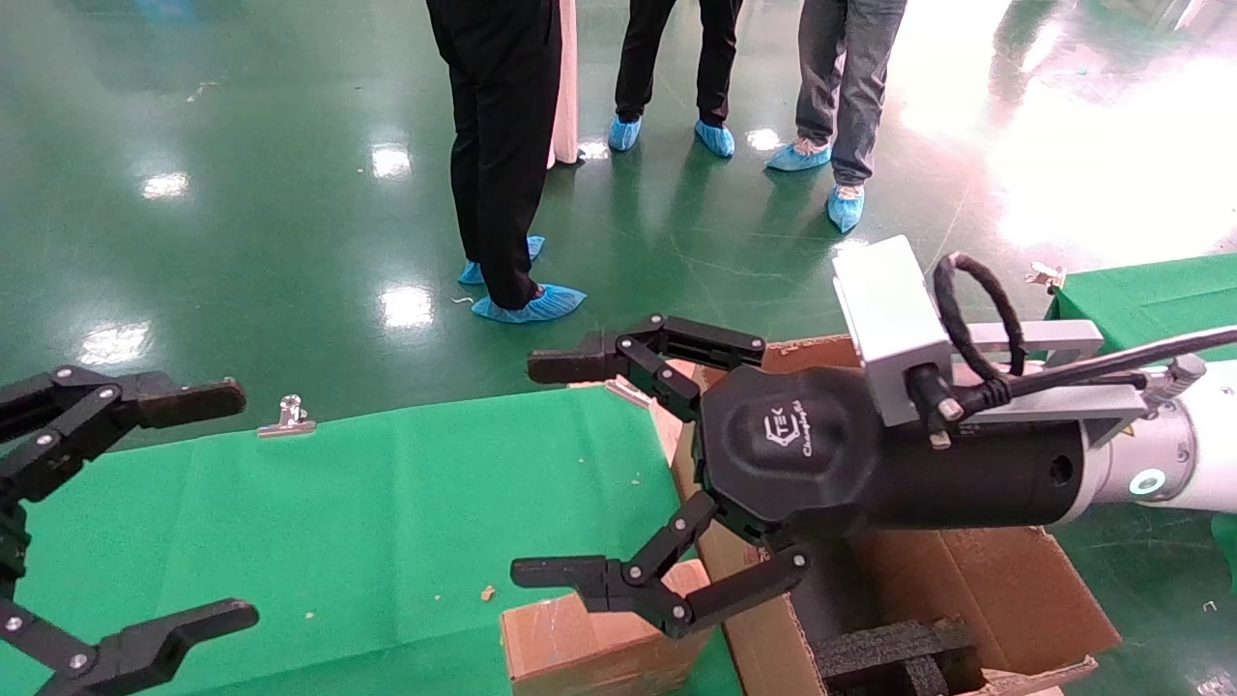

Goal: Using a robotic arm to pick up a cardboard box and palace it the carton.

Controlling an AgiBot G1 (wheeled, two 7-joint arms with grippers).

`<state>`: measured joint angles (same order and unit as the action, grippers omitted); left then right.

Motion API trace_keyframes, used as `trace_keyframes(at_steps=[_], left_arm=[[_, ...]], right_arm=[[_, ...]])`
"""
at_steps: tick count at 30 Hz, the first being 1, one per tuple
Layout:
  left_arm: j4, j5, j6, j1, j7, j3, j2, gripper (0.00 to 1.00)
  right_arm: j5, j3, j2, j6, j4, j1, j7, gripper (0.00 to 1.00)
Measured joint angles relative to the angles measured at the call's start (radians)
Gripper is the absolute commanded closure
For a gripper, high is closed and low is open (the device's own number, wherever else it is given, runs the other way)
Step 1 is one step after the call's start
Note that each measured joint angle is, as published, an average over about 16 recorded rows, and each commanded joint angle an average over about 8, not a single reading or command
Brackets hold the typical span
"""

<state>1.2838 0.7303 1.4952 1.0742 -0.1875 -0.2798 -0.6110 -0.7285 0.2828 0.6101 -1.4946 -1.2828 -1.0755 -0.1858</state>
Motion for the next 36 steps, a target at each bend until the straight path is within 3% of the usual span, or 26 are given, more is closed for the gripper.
trace_keyframes(at_steps=[15, 16, 23, 24, 36], left_arm=[[0.0, 0.0, 0.0, 0.0, 0.0, 0.0, 0.0, 0.0], [0.0, 0.0, 0.0, 0.0, 0.0, 0.0, 0.0, 0.05], [0.0, 0.0, 0.0, 0.0, 0.0, 0.0, 0.0, 0.92], [0.0, 0.0, 0.0, 0.0, 0.0, 0.0, 0.0, 1.0], [0.0, 0.0, 0.0, 0.0, 0.0, 0.0, 0.0, 1.0]], right_arm=[[0.0, 0.0, 0.0, 0.0, 0.0, 0.0, 0.0, 0.0], [0.0, 0.0, 0.0, 0.0, 0.0, 0.0, 0.0, 0.0], [0.0, 0.0, 0.0, 0.0, 0.0, 0.0, 0.0, 0.0], [0.0, 0.0, 0.0, 0.0, 0.0, 0.0, 0.0, 0.0], [-0.071, 0.032, -0.007, -0.025, 0.003, -0.044, -0.005, 0.0]])
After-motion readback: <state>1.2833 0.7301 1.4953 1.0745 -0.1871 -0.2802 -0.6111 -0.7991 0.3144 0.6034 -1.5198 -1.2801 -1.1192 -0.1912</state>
